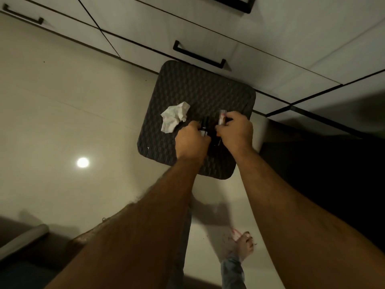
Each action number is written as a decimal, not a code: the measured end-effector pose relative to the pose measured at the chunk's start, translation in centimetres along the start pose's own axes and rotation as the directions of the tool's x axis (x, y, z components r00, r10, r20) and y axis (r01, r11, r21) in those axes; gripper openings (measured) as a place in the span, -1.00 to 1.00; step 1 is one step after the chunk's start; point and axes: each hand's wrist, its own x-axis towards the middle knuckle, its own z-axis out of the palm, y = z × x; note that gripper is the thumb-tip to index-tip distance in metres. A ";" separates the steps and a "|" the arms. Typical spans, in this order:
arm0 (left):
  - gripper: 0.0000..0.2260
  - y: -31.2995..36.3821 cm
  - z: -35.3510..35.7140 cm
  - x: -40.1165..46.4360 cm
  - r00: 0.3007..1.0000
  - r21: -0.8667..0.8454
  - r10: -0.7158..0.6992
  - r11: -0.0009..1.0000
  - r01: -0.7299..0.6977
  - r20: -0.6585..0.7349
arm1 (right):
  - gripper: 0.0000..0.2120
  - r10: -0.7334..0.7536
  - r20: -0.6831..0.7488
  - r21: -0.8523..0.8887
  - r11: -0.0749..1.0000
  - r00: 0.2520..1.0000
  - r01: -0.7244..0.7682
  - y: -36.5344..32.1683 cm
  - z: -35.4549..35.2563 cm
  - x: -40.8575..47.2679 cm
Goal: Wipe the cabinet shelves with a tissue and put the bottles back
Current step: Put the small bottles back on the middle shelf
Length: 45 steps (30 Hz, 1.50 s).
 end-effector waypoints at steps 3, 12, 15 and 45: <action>-0.71 0.5 0.0 -1.3 0.997 -0.160 -0.072 0.985 0.069 -0.017 | -0.72 0.056 0.059 0.259 0.963 0.997 -0.070 1.1 -1.9 -0.6; -0.67 9.1 -1.6 -13.6 0.997 -0.476 -0.070 0.878 0.049 -0.026 | -0.70 -0.049 0.156 0.667 0.742 0.987 -0.068 3.1 -15.8 -9.5; -0.66 13.3 -2.8 -20.1 0.998 -0.508 -0.013 0.861 -0.022 -0.065 | -0.74 -0.113 0.114 0.697 0.717 0.987 0.002 2.8 -22.0 -14.5; -0.67 41.8 0.5 -50.0 0.620 -0.439 0.783 0.541 -0.717 -0.049 | -0.79 -0.075 -0.626 0.617 0.562 0.777 0.551 11.4 -60.1 -38.5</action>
